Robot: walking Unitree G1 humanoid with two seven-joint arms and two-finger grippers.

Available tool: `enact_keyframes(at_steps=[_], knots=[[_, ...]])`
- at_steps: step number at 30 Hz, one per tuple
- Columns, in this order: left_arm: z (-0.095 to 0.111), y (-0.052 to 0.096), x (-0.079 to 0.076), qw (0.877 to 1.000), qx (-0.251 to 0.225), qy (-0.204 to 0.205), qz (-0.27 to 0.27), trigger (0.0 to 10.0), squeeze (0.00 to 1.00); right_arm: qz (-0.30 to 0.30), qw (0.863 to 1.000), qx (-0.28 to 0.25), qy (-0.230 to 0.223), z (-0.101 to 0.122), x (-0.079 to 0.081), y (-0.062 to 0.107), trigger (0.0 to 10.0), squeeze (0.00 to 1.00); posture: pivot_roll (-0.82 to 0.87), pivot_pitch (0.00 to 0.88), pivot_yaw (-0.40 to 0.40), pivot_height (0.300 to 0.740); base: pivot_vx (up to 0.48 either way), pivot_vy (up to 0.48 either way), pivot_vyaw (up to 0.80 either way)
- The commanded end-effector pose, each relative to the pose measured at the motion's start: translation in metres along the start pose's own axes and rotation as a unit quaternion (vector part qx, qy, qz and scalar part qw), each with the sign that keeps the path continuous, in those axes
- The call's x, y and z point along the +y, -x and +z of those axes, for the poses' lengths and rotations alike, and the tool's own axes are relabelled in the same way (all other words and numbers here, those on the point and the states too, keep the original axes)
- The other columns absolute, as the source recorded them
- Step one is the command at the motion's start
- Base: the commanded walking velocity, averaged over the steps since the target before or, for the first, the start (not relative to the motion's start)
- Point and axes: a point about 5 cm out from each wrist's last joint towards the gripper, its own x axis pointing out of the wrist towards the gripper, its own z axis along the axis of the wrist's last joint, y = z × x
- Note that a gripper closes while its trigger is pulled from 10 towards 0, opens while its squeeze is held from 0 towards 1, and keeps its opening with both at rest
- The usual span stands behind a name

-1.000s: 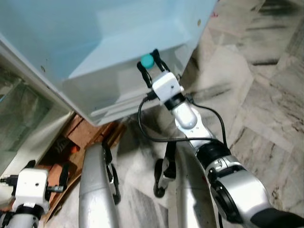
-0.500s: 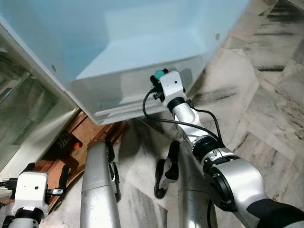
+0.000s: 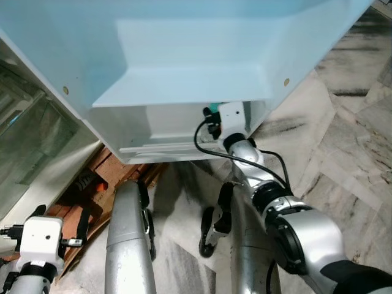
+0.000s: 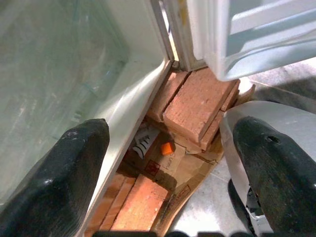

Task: Restocking fridge

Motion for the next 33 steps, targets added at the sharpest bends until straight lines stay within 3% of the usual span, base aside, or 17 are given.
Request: enact_keyframes(at_steps=[1,6,14,20,23,27,28,33], knots=[[-0.010,0.003,0.000,1.000,0.023,-0.005,-0.003,10.0,0.00,-0.004,1.000,0.028,-0.012,-0.011,-0.002,0.004,10.0,1.00,0.31,0.338,-0.060,0.576,0.000,0.000,0.00],[-0.017,-0.007,0.001,0.999,0.025,-0.023,-0.013,10.0,0.00,0.048,0.999,-0.015,-0.004,0.010,0.006,-0.004,10.0,1.00,0.28,0.288,-0.063,0.576,0.000,0.000,0.00],[-0.018,-0.029,0.000,1.000,0.013,-0.019,-0.002,10.0,0.00,0.142,0.989,-0.044,0.013,0.016,0.021,-0.001,10.0,1.00,0.24,0.220,-0.069,0.576,0.000,0.000,0.00],[-0.015,-0.043,-0.002,1.000,-0.003,-0.017,0.002,10.0,0.00,0.177,0.981,-0.070,0.022,0.026,0.023,-0.001,10.0,1.00,0.23,0.178,-0.077,0.576,0.000,0.000,0.00],[-0.008,-0.050,-0.002,1.000,-0.018,-0.016,0.004,10.0,0.00,0.183,0.980,-0.082,0.023,0.030,0.019,0.001,10.0,1.00,0.24,0.166,-0.084,0.576,0.000,0.000,0.00],[0.000,-0.055,-0.001,0.999,-0.035,-0.003,0.012,10.0,0.00,0.188,0.977,-0.097,0.017,0.023,0.019,0.019,10.0,1.00,0.21,0.146,-0.090,0.576,0.000,0.000,0.00],[0.001,-0.056,-0.004,0.999,-0.037,0.000,0.012,10.0,0.00,0.184,0.978,-0.097,0.009,0.019,0.018,0.025,10.0,0.00,0.20,0.139,-0.094,0.576,0.000,0.000,0.00],[-0.001,-0.058,-0.018,0.999,-0.042,0.014,0.006,10.0,0.00,0.136,0.988,-0.076,-0.018,-0.007,0.009,0.065,10.0,0.00,0.18,0.092,-0.093,0.576,0.000,0.000,0.00]])
